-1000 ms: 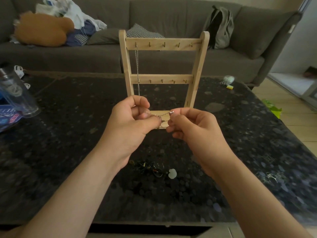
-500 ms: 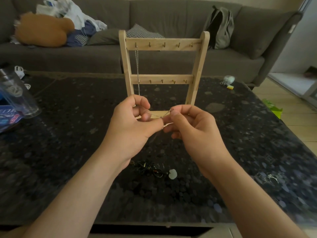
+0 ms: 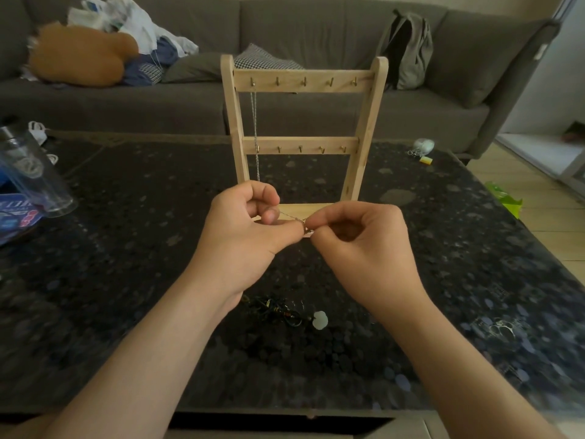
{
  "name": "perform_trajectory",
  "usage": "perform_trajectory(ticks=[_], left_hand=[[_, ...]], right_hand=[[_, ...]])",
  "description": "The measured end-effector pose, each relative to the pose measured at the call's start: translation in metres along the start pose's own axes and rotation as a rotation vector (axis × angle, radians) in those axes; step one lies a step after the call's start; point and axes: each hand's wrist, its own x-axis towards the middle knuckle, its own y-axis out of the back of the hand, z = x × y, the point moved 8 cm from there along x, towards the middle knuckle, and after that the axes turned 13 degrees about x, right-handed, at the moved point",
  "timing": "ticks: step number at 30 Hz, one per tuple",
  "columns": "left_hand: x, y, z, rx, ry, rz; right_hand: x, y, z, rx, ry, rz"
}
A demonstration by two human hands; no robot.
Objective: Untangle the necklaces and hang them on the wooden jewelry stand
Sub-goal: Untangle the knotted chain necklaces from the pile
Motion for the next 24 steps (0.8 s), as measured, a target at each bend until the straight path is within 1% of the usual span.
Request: perform_trajectory(ticks=[2, 4, 12, 14, 19, 22, 24], left_hand=[[0.001, 0.001, 0.0, 0.007, -0.015, -0.004], [0.001, 0.001, 0.002, 0.02, -0.037, -0.004], [-0.001, 0.008, 0.012, 0.14, -0.142, 0.019], [-0.002, 0.008, 0.014, 0.155, -0.147, 0.005], [-0.002, 0.009, 0.013, 0.139, -0.134, 0.012], [-0.002, 0.008, 0.011, 0.144, -0.125, 0.016], [-0.003, 0.007, 0.011, 0.16, -0.12, 0.029]], right_hand=[[0.0, 0.003, -0.001, -0.032, 0.014, 0.028], [0.001, 0.003, -0.001, -0.028, 0.011, 0.02], [0.006, -0.001, -0.002, -0.115, 0.023, -0.112], [0.006, -0.002, -0.005, -0.168, 0.053, -0.131], [0.004, -0.008, -0.015, -0.306, 0.196, -0.134], [0.003, -0.01, -0.014, -0.335, 0.207, -0.129], [0.003, -0.011, -0.012, -0.324, 0.177, -0.138]])
